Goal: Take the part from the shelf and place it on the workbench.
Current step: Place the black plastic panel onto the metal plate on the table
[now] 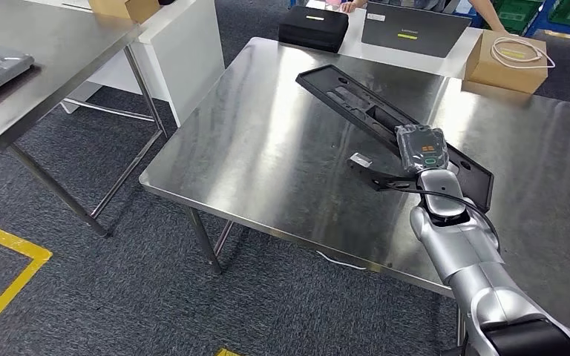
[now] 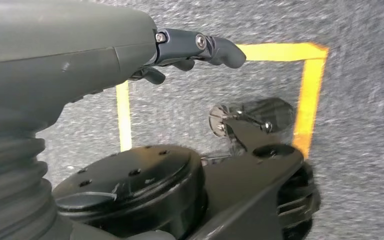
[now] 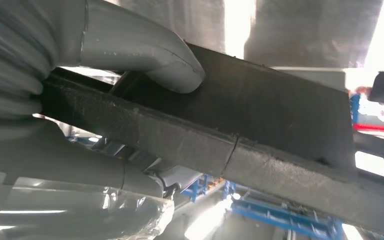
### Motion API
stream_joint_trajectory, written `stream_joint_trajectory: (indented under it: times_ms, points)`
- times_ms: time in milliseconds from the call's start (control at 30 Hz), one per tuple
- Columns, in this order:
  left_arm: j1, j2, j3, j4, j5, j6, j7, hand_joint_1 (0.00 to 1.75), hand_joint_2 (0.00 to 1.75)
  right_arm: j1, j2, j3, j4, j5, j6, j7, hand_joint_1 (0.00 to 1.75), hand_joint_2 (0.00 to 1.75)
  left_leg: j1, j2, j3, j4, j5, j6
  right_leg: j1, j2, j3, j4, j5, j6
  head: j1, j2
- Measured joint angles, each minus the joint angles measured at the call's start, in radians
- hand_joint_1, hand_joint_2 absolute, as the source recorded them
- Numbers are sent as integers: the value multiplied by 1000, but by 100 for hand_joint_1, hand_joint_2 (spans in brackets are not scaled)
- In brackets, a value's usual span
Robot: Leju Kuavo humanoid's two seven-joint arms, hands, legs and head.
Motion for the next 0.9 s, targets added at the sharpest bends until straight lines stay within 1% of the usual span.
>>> stream_joint_trajectory:
  times_ms: [33,67,100,133,167,200,233,267,300,333,367,400,433,467,500,533,567,600,633,700,800,833,900]
  points:
    - [-1,1,0,0,-1,3,-27,0,175,-3,1,-7,12,7,0,4,169,175,-3,-2,4,-13,21,5,3,3,4,1,-7,7,0,0]
    - [-3,0,1,0,-3,10,-61,0,175,-6,1,-14,20,14,0,7,169,175,-3,-4,11,-14,28,9,6,5,7,-1,-13,13,0,0]
    - [-5,-3,0,-1,-6,29,-110,0,175,-8,-1,-24,27,22,-1,13,169,175,-2,-3,16,-18,30,13,7,5,8,-1,-20,19,-1,0]
    - [-9,-6,0,-2,-10,60,-168,0,175,-12,-4,-34,33,32,-1,19,169,175,0,-2,22,-23,27,18,8,3,5,9,-29,24,-1,0]
    - [-14,-9,0,-3,-13,93,-221,0,175,-18,-9,-44,40,40,-2,24,169,175,3,-1,29,-29,24,24,7,1,-9,37,-42,27,0,0]
    - [-19,-13,-1,-4,-14,125,-269,0,175,-25,-15,-54,52,48,-2,28,169,175,5,-1,35,-32,20,29,4,-1,-39,90,-63,29,0,0]
    - [-23,-15,-1,-5,-13,146,-298,0,175,-33,-21,-62,67,54,-2,29,169,175,5,-3,39,-32,14,33,0,-2,-80,160,-84,30,1,0]
    - [-25,-16,-1,-5,-12,157,-310,0,175,-38,-27,-69,82,58,-2,29,169,175,5,-4,43,-32,9,34,-5,-2,-125,229,-101,32,2,0]
    - [-26,-17,-1,-5,-11,161,-314,0,175,-42,-31,-76,98,61,-2,29,169,175,5,-6,49,-32,3,33,-10,-3,-163,276,-105,39,1,0]
    - [-25,-18,0,-5,-10,163,-314,0,175,-43,-34,-81,110,63,-2,29,169,175,7,-6,56,-32,-4,30,-15,-3,-181,283,-90,50,1,0]
    - [-25,-19,0,-5,-10,163,-314,0,175,-43,-36,-84,120,64,-2,29,169,175,9,-6,64,-32,-10,26,-22,-5,-179,250,-59,64,1,0]
    - [-25,-20,0,-5,-10,163,-314,0,175,-45,-38,-87,129,65,-2,28,169,175,12,-6,73,-32,-17,20,-30,-8,-160,180,-14,81,2,0]
    - [-25,-21,0,-5,-10,163,-314,0,175,-47,-38,-90,136,67,-2,28,169,175,12,-6,80,-32,-23,13,-35,-13,-135,108,27,94,3,0]
    - [-27,-22,0,-5,-10,163,-315,0,175,-50,-39,-92,143,67,-2,28,169,175,12,-7,84,-32,-28,7,-37,-15,-112,47,57,99,4,0]
    - [-28,-22,0,-5,-10,164,-315,0,175,-53,-39,-94,151,68,-2,28,169,175,10,-7,86,-31,-33,4,-40,-16,-95,8,76,97,5,0]
    - [-28,-22,0,-5,-10,164,-316,0,175,-54,-39,-95,157,68,-2,28,169,175,7,-8,86,-31,-33,7,-39,-15,-89,-4,79,90,5,0]
    - [-28,-22,0,-5,-10,165,-316,0,175,-56,-39,-96,162,68,-2,27,169,175,7,-9,85,-31,-32,13,-39,-12,-87,-7,80,82,3,0]
    - [-27,-22,0,-5,-10,165,-317,0,175,-57,-39,-96,166,69,-2,27,169,175,7,-8,86,-32,-31,20,-39,-11,-87,-6,81,79,1,0]
    - [-27,-22,0,-5,-10,165,-317,0,175,-57,-39,-97,169,69,-2,28,169,175,7,-7,88,-35,-29,25,-37,-10,-88,-6,81,78,1,0]
    - [-27,-22,0,-5,-12,161,-319,0,175,-62,-39,-100,176,70,-2,29,169,175,8,-4,93,-42,-29,25,-34,-7,-87,-7,79,73,1,0]
    - [-28,-22,-1,-5,-19,160,-319,0,175,-82,-40,-110,206,70,3,34,42,44,10,1,98,-48,-29,25,-30,-4,-87,-6,76,57,1,0]
    - [-28,-22,-1,-5,-21,160,-317,0,131,-92,-41,-115,222,69,7,36,0,0,11,2,98,-49,-29,25,-28,-4,-87,-6,76,53,1,0]
    - [-29,-21,-1,-5,-20,154,-308,0,44,-117,-49,-128,256,68,15,39,0,0,13,2,99,-50,-30,23,-25,-4,-87,-6,76,51,1,0]
